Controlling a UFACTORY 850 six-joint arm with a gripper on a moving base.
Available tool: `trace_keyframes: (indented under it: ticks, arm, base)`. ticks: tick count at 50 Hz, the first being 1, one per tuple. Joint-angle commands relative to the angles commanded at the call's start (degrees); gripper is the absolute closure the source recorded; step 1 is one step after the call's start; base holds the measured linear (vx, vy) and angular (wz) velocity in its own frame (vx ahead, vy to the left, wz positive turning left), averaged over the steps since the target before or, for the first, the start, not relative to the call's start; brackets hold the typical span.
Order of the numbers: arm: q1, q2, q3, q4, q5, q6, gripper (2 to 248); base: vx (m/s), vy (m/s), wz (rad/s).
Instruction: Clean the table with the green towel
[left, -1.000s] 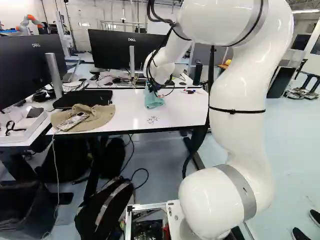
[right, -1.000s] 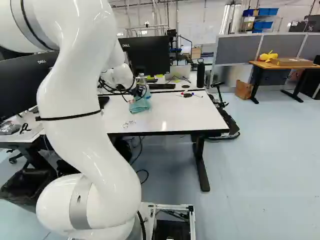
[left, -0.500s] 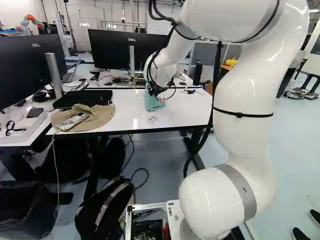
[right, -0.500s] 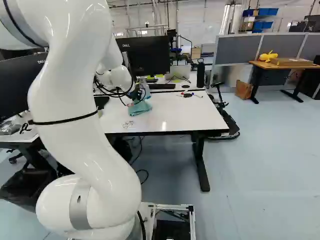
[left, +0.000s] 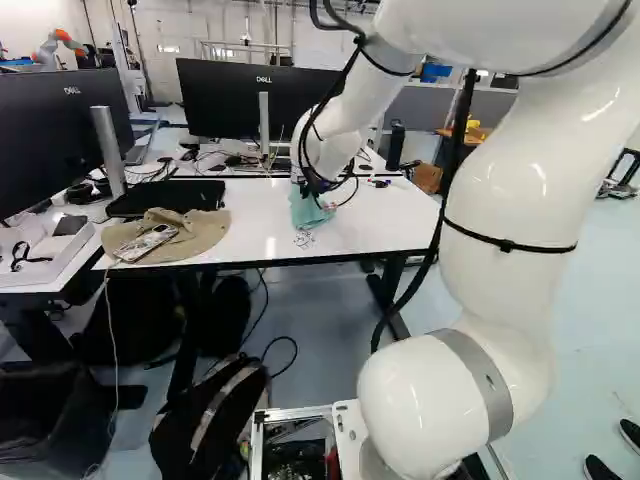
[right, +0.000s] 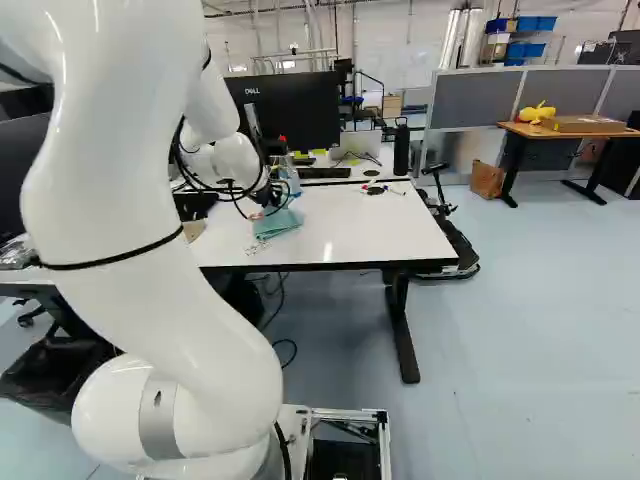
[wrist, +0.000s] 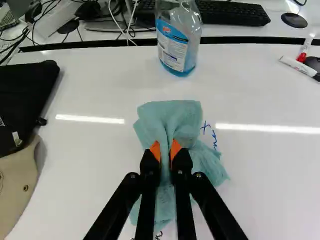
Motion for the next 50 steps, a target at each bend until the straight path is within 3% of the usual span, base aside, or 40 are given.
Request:
trace_keyframes:
  ticks: [16,25,50]
  arm:
    - [-1.9,1.6,1.8,0.0,0.0,0.0,209]
    - [-2.0,1.6,1.8,0.0,0.0,0.0,209]
    - [-2.0,-2.1,1.0,0.0,0.0,0.0,209]
  base:
    - [0.000,0.000,0.000]
    - [0.000,0.000,0.000]
    - [0.000,0.000,0.000]
